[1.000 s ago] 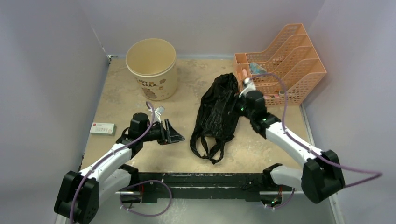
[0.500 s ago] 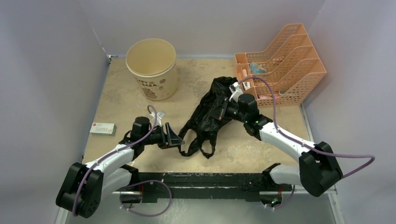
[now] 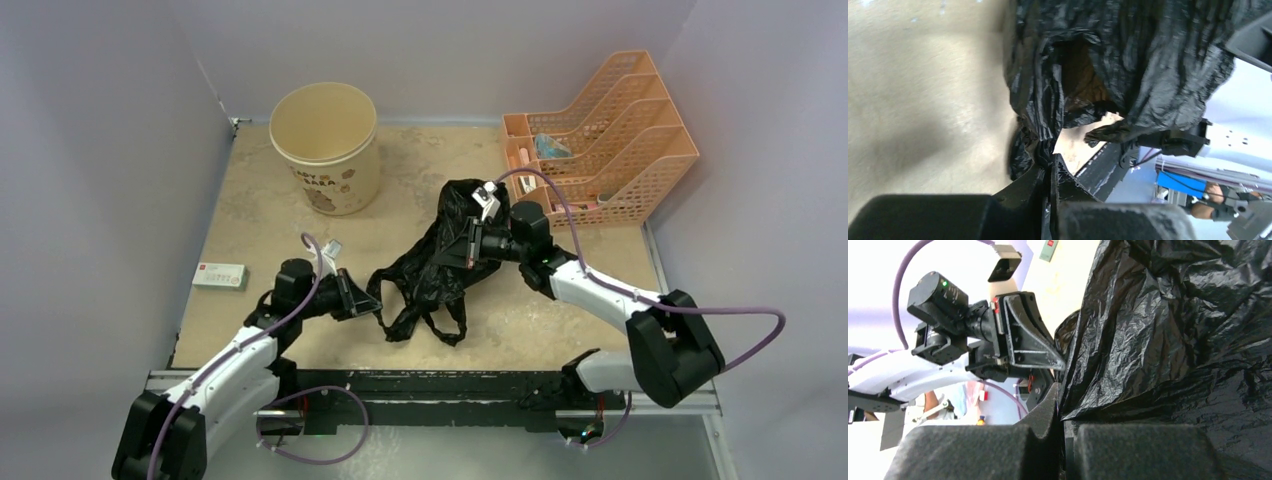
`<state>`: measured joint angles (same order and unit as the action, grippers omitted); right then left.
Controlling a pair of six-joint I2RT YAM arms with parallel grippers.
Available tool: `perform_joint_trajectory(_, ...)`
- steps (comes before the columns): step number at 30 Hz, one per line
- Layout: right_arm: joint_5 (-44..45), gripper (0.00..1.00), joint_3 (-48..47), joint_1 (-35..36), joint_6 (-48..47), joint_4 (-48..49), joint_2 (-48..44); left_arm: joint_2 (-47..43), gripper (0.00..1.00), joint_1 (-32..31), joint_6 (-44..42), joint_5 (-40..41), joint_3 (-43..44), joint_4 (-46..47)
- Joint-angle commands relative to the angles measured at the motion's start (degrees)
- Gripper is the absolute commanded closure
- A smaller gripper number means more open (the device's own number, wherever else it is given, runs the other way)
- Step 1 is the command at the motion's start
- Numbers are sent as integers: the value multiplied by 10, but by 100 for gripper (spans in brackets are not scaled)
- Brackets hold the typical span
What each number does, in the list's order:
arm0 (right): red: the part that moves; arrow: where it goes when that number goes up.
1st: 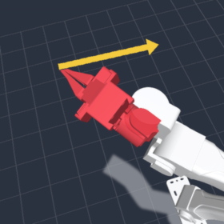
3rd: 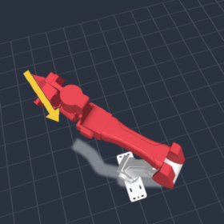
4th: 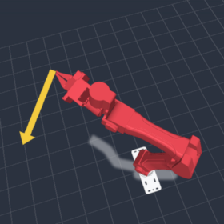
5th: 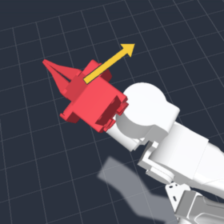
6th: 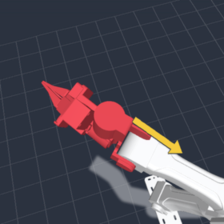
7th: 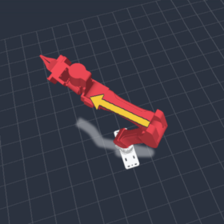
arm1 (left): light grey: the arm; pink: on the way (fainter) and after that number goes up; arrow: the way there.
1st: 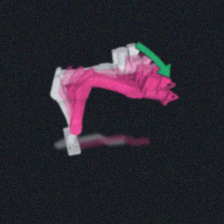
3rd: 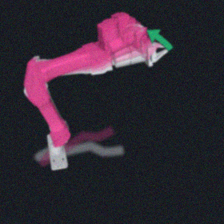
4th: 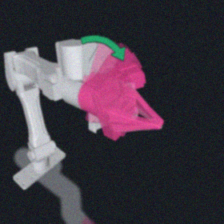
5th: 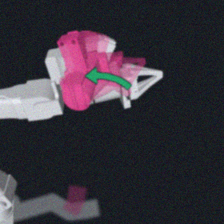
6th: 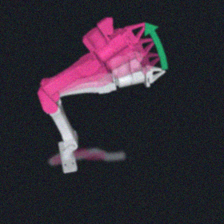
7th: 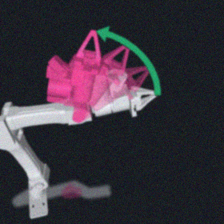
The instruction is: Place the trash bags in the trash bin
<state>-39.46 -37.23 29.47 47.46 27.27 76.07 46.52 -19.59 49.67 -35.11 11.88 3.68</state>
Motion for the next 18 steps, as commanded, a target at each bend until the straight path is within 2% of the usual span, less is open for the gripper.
perform_joint_trajectory(1, -56, 98, -18, -24, -54, -25, -29, -2, 100, -1, -22, 61, 36, -57)
perform_joint_trajectory(4, 8, 100, -38, -70, -94, -107, -58, -37, 100, -1, -17, 120, 65, -128)
perform_joint_trajectory(8, 140, 100, -61, -110, -120, -184, -93, -74, 100, -1, -41, 235, 159, -269)
perform_joint_trajectory(9, 145, 97, -65, -112, -126, -192, -96, -83, 100, -1, -48, 257, 179, -291)
perform_joint_trajectory(12, 53, 95, -77, -112, -152, -179, -82, -118, 100, -1, -65, 287, 218, -319)
perform_joint_trajectory(13, 16, 100, -85, -112, -169, -167, -77, -127, 100, -1, -70, 289, 227, -324)
perform_joint_trajectory(16, -113, 100, -84, -112, -149, -78, -83, -158, 100, -1, -98, 246, 235, -298)
perform_joint_trajectory(18, -106, 100, -81, -112, -129, -30, -106, -174, 100, -1, -110, 216, 232, -273)
